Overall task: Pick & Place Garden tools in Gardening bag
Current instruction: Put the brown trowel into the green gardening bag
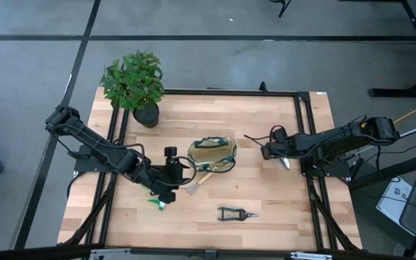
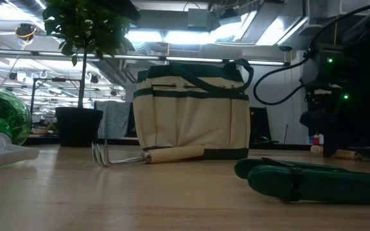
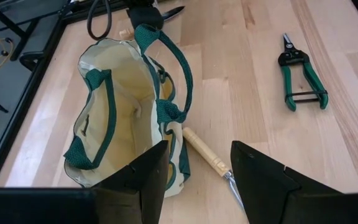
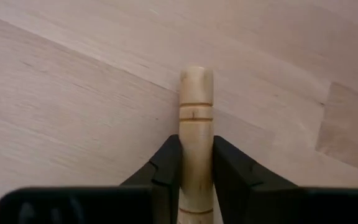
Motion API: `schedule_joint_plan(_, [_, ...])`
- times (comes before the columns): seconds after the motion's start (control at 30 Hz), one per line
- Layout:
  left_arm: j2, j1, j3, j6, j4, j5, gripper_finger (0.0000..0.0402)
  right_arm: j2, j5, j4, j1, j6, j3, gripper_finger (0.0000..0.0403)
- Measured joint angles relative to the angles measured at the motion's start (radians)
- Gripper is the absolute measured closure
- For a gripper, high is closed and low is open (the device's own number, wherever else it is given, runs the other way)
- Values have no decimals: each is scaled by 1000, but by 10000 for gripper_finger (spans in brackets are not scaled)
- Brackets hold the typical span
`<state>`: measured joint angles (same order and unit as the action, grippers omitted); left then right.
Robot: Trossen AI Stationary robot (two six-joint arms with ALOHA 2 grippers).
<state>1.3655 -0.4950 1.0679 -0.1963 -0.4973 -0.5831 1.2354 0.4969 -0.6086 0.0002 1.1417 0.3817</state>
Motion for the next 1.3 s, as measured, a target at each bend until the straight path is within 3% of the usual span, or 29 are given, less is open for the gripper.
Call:
schedule_joint_plan(0.37, [-5, 10, 9, -45, -24, -27, 233, 0, 0, 6, 0, -28, 0, 336])
schedule_joint_plan(0.57, [-109, 8, 13, -106, -97, -106, 233, 1, -7, 0, 0, -68, 13, 336])
schedule_joint_plan(0.83, [-228, -10, 13, -34, -107, -151, 233, 2, -13, 49, 0, -110, 22, 336])
schedule_joint_plan(1.3, [-252, -9, 13, -26, -105, -124, 233, 1, 24, 162, 0, -208, 22, 336])
